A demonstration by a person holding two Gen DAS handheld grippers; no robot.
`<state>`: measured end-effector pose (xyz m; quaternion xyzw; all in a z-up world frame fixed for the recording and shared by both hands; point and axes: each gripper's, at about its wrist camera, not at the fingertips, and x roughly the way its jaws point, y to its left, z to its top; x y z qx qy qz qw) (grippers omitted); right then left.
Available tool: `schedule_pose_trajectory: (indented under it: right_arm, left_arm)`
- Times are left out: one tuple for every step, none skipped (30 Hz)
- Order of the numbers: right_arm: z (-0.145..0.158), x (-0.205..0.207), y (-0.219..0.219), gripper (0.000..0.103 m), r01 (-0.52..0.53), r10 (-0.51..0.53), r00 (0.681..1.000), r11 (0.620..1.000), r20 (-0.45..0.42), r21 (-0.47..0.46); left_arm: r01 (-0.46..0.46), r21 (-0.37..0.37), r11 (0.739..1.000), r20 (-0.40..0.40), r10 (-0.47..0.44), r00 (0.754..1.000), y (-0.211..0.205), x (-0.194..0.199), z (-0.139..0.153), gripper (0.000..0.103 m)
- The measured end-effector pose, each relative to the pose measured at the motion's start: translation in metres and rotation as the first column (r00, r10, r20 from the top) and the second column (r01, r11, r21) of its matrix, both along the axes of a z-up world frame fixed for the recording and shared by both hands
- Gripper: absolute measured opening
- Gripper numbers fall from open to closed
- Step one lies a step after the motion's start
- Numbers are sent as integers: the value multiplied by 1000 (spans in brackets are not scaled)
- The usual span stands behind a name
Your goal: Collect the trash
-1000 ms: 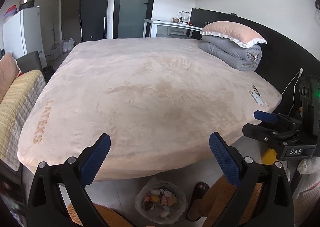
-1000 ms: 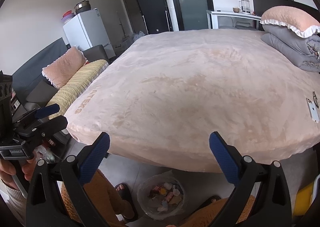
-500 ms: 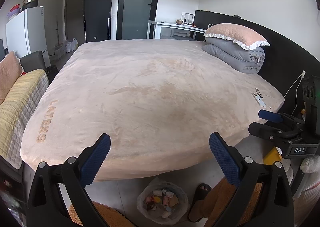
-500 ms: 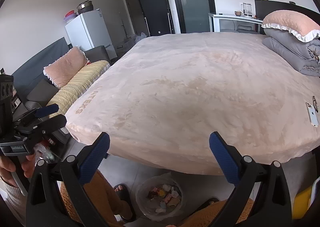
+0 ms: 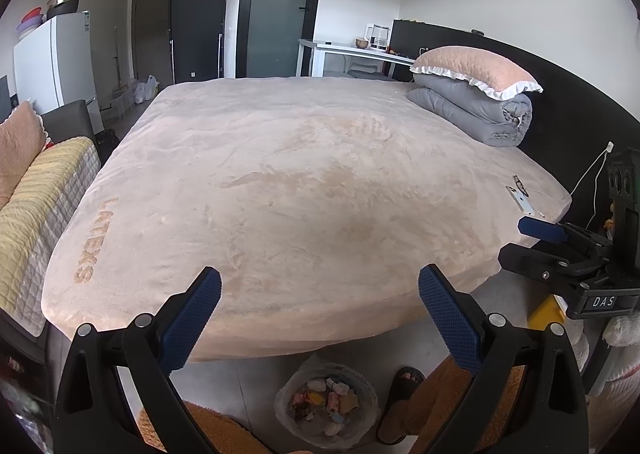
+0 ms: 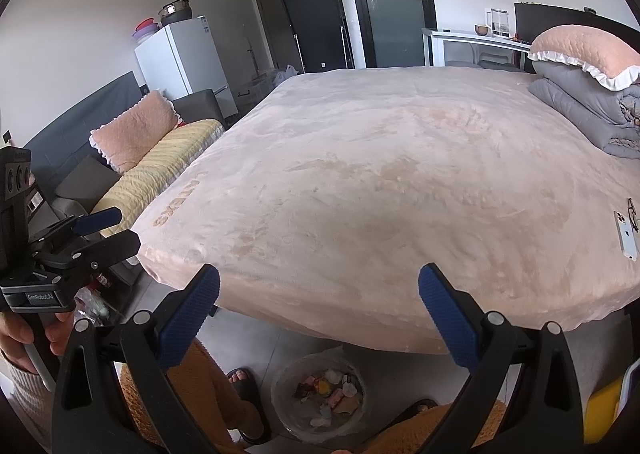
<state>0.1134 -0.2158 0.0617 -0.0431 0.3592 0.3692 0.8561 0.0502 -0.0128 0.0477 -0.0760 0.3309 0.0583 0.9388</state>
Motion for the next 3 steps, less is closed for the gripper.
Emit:
schedule_pose_trajectory:
  right_arm:
    - [0, 0, 1, 99, -2, 2, 1000, 1000, 0, -2]
    - [0, 1, 2, 99, -3, 3, 1000, 1000, -1, -4]
    - [-1, 1, 2, 98, -4, 4, 1000, 1000, -2, -5]
  left_arm:
    - [-1, -1, 1000, -1, 1, 1000, 0, 0, 0, 97]
    - [-2, -1, 1000, -2, 2, 1000, 1, 1, 0, 97]
    - [-3, -1, 1000, -3, 3, 1000, 1, 2, -1, 97]
